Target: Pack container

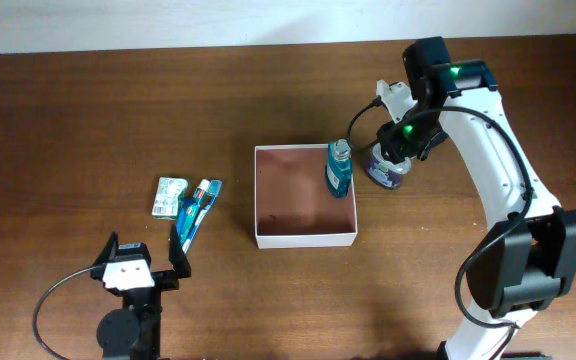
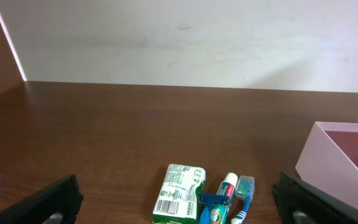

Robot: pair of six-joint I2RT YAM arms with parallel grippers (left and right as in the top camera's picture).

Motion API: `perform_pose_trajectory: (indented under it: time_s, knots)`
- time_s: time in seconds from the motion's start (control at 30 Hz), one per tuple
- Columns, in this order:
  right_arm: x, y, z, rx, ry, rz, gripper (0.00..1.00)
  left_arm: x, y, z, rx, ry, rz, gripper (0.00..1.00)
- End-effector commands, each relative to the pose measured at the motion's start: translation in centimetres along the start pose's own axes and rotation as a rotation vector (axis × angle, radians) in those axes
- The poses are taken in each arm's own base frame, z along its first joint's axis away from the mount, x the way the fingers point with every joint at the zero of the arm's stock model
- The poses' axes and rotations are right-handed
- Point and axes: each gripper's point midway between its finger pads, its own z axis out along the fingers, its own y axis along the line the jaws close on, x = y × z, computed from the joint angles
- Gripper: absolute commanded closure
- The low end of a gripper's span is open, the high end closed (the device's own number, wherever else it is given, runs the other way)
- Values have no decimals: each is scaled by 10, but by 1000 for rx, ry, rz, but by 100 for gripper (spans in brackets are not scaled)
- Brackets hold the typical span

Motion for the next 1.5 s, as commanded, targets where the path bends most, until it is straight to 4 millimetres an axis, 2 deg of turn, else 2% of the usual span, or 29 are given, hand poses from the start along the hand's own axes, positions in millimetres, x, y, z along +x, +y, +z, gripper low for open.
perform_pose_trajectory:
  time_s: [0.0,0.83,0.93,1.1,1.47]
  knots:
    - [1,1,3,-18,6,6,43,1,-2,0,10,-3,12,1]
    - [4,-3,15,4,14,6,46,1,-2,0,10,-3,12,0]
    - [4,-5,15,15,14,6,50,1,-2,0,10,-3,12,1]
    - [3,-7,15,24,13,6,51,1,-2,0,10,-3,12,1]
    - [3,-7,14,28,11,24,66,1,-2,0,10,-3,12,1]
